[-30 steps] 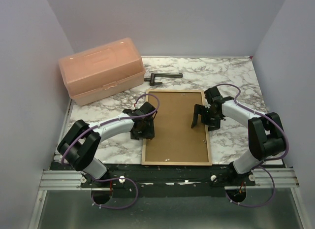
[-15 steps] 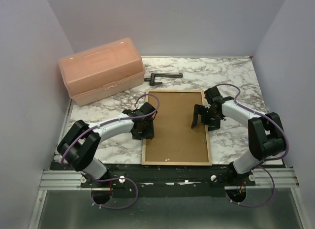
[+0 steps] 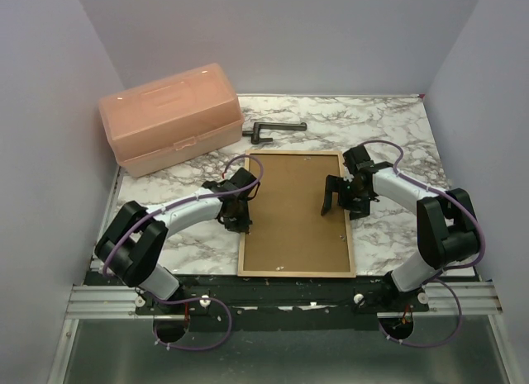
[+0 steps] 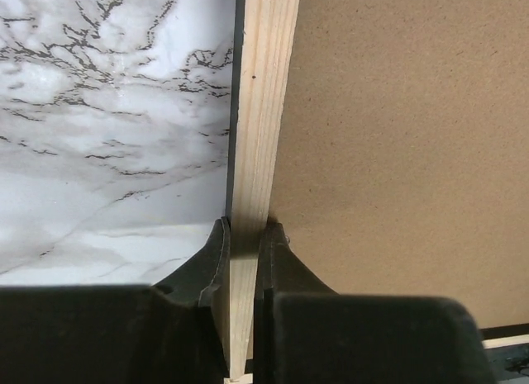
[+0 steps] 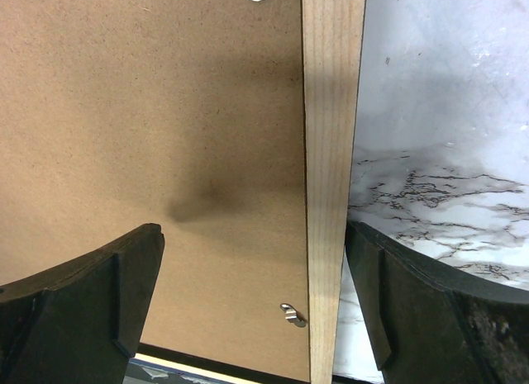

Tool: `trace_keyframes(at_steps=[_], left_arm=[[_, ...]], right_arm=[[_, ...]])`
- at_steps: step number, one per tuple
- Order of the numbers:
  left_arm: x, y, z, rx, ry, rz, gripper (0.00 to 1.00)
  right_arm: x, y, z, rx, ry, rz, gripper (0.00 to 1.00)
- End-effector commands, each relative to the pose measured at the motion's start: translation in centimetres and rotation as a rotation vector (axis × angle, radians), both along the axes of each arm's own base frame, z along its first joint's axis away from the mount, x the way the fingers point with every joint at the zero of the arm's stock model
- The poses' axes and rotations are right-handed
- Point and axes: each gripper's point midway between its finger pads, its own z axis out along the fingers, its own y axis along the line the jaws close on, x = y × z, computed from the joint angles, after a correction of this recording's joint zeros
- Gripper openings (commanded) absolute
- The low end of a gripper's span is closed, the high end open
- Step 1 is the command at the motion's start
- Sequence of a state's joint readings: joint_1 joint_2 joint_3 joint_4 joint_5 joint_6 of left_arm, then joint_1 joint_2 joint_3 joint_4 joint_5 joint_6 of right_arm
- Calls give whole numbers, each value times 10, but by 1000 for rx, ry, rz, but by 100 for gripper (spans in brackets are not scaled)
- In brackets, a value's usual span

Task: Put the photo into the frame
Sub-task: Install the photo frame at the center of the board, then move the photo frame to the center of the board.

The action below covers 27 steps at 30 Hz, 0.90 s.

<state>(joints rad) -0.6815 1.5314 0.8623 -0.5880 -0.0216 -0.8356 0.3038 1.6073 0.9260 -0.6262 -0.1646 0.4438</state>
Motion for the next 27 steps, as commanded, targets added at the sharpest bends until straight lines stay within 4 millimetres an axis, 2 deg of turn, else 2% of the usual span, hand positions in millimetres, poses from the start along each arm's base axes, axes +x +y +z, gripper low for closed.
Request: trace_keyframes(at_steps=[1, 3, 4, 6, 9, 12, 16, 18, 22, 27], left_arm=[[-4, 12, -19, 52, -3, -22, 0], [-3, 8, -12, 18, -18, -25, 1], [-2, 5, -9, 0, -26, -25, 11], [-2, 2, -1, -41, -37, -21, 38], [-3, -2, 10, -115, -42, -22, 56], [-3, 0, 17, -165, -49, -11, 66], [-4, 13, 20, -200, -62, 25, 69], [-6, 22, 19, -204, -63, 40, 72], [-13, 37, 14, -195, -50, 58, 73], [-21, 47, 8, -172, -42, 79, 75]], right_arm=[[-19, 15, -21, 71, 79, 32, 100], [-20, 15, -21, 72, 78, 33, 100], [-20, 15, -21, 73, 77, 32, 100], [-20, 16, -21, 76, 79, 35, 100], [-21, 20, -22, 75, 82, 48, 100], [-22, 29, -25, 76, 89, 67, 100], [-23, 49, -30, 72, 94, 104, 100], [-23, 61, -30, 64, 92, 130, 100], [-22, 77, -30, 15, 83, 180, 100], [-33, 72, -26, -36, 78, 172, 100]])
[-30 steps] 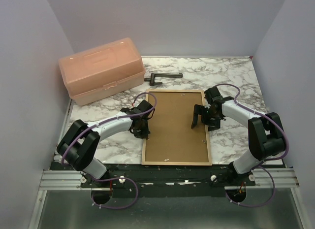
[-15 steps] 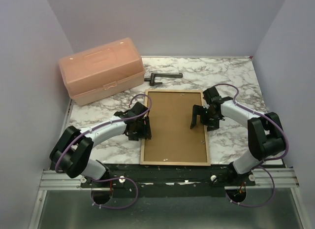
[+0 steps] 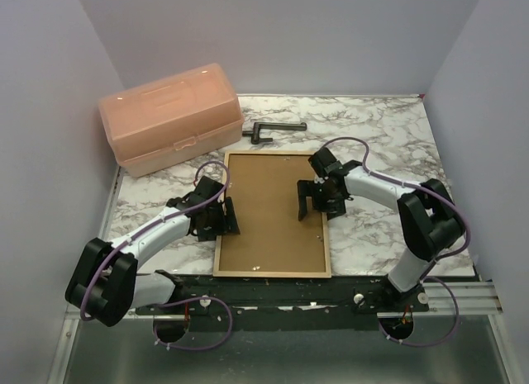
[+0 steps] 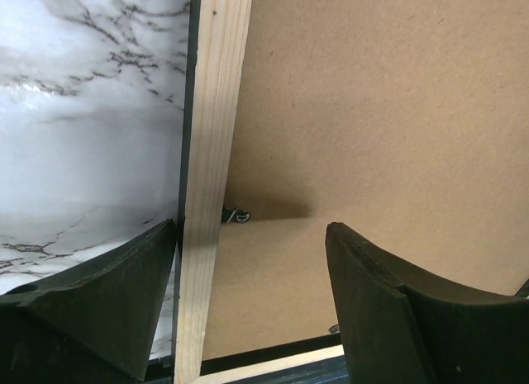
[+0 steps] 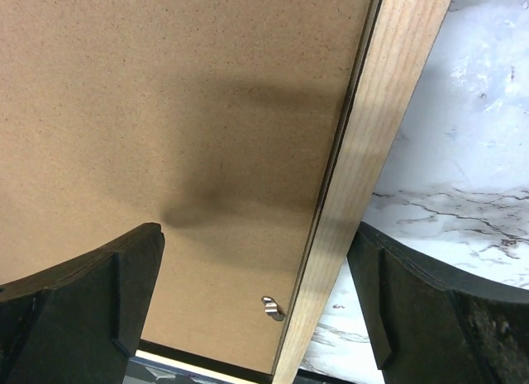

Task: Put the photo into the frame
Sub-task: Move the photo frame to the center of the board, then install the photo frame at the center of the board.

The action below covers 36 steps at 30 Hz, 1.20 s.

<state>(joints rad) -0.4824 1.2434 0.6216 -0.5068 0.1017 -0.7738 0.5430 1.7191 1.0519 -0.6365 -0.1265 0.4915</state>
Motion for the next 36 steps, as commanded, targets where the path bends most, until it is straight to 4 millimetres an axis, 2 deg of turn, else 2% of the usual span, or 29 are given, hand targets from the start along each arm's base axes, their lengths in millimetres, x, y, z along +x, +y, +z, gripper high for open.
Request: trace_keyframes(at_steps=[1, 7, 14, 18, 25, 31, 36], left_arm=[[-11, 0, -2, -22, 18, -18, 75], [-13, 2, -6, -6, 33, -27, 76], [-15, 3, -7, -3, 38, -28, 76], [-17, 4, -10, -1, 42, -26, 76], [-17, 5, -12, 4, 44, -27, 76], [-17, 4, -13, 4, 46, -31, 76], [-16, 4, -13, 2, 44, -41, 76]], right_arm=[[-30, -1, -24, -24, 83, -16, 100], [-54, -17, -11, -26, 80, -38, 100], [-73, -32, -8, -95, 83, -48, 100], [-75, -36, -8, -125, 72, -52, 91], [-70, -44, -12, -203, 36, -67, 67], [-62, -47, -9, -243, 14, -73, 23], [-54, -51, -8, -271, -16, -87, 1]])
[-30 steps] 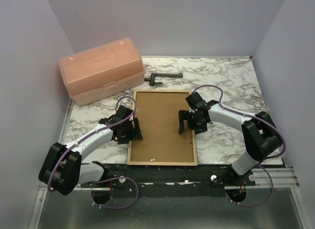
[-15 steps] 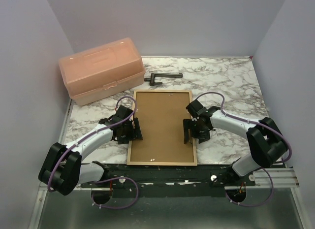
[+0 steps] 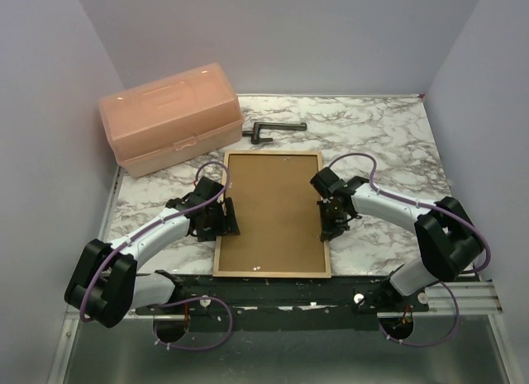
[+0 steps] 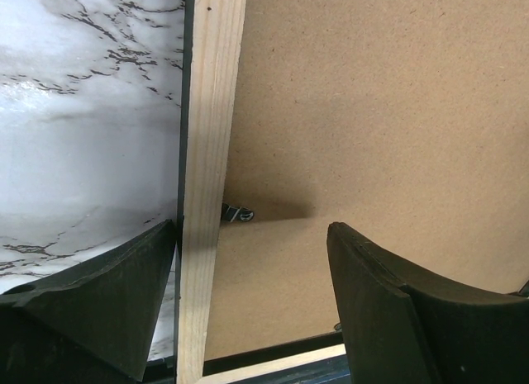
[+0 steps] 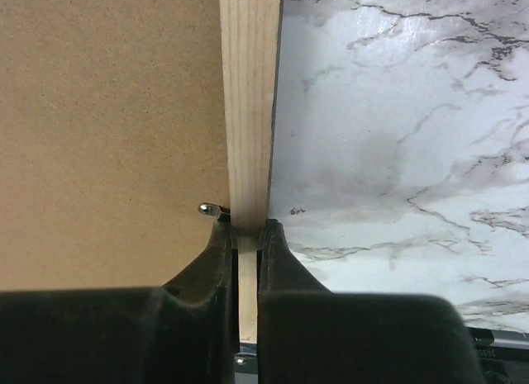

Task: Put the photo into the frame
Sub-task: Install the photo frame at the center of the board, then move the photo frame to the center of the board.

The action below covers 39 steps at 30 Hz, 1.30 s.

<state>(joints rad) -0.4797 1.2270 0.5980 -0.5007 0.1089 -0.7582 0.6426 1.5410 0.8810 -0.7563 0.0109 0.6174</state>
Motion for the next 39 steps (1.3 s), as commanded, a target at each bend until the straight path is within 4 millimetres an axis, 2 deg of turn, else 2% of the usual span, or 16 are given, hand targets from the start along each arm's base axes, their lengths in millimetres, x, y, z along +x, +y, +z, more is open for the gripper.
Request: trace_keyframes(at_steps=[1, 7, 8, 10, 11, 13, 15, 19, 21, 26, 31, 35, 39], left_arm=[[-11, 1, -10, 2, 45, -29, 76], [-12, -1, -10, -8, 48, -39, 76], [-14, -2, -10, -14, 54, -42, 76], [-17, -4, -8, -25, 68, -51, 76], [-19, -3, -8, -23, 75, -52, 76], [-22, -3, -6, -31, 78, -53, 76], [-25, -5, -5, -43, 87, -66, 76], [-28, -2, -9, -20, 110, -74, 76], [-28, 0, -10, -7, 121, -81, 76], [-24, 1, 0, 22, 135, -102, 76], [-23, -9, 17, -35, 101, -137, 76], [-32, -16, 12, -79, 135, -154, 76], [-50, -19, 1, -64, 188, -168, 75]], right_arm=[[13, -18, -6, -126, -62, -29, 0], [22, -20, 3, -130, -122, -43, 1], [23, -19, 6, -122, -128, -46, 5], [21, -13, 12, -82, -128, -47, 26], [21, -8, 15, -51, -126, -45, 28], [18, 5, 22, 30, -120, -38, 48], [19, 12, 30, 77, -132, -41, 58], [29, 14, 48, 83, -164, -69, 85], [32, 18, 50, 107, -156, -92, 96], [29, 31, 27, 254, -10, -174, 100], [37, 38, 12, 327, 30, -209, 100], [28, 43, 3, 349, 84, -184, 99], [16, 39, 5, 347, 105, -161, 98]])
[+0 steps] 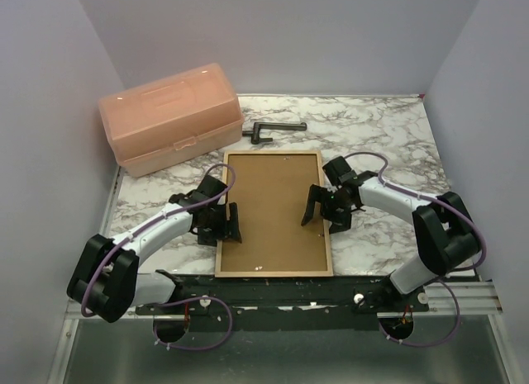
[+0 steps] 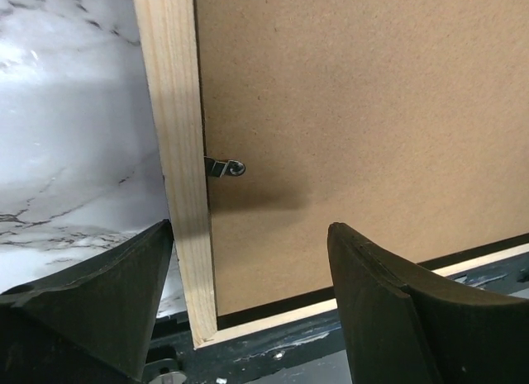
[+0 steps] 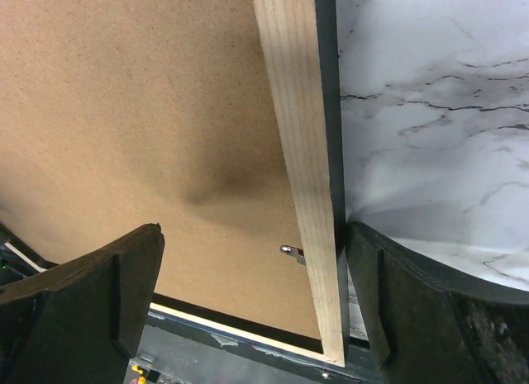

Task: Put the photo into the frame
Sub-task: Move the photo frame to the center of the board, then install the photo frame at the center of the board.

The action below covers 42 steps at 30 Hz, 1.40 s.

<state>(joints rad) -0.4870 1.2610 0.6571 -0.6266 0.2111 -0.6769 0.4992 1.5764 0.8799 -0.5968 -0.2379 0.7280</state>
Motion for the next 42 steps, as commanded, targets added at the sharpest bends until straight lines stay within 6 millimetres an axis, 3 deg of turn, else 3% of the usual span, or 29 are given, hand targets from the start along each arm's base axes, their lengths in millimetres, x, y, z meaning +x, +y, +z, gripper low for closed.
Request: trace_keyframes(at_steps=[1, 6, 14, 16, 19, 22, 29, 32, 36, 42], left_arm=[[-32, -15, -6, -45, 94, -49, 75], [-53, -20, 6, -12, 128, -73, 75], [-60, -3, 21, 64, 132, -22, 78], [-53, 0, 23, 84, 108, -21, 87], [-39, 5, 28, 115, 96, -22, 90], [-16, 10, 35, 142, 70, -14, 90], [47, 12, 51, 111, 7, 3, 90], [61, 9, 51, 124, 15, -14, 90], [65, 7, 42, 131, 35, -19, 87], [55, 11, 25, 130, 69, -28, 85]], right_arm=[[-19, 9, 0, 77, 49, 46, 98], [-39, 5, 6, 112, 75, 24, 97], [-53, -20, 16, 2, 89, -48, 100], [-43, -29, 18, -68, 50, -26, 100], [-21, -42, 23, -180, 25, -3, 100], [15, -45, 30, -206, -16, -3, 100], [94, -39, 25, -263, -73, 50, 100], [119, -40, 18, -318, -78, 68, 99], [130, -37, 5, -335, -63, 92, 95], [122, -36, -5, -318, -39, 114, 82]])
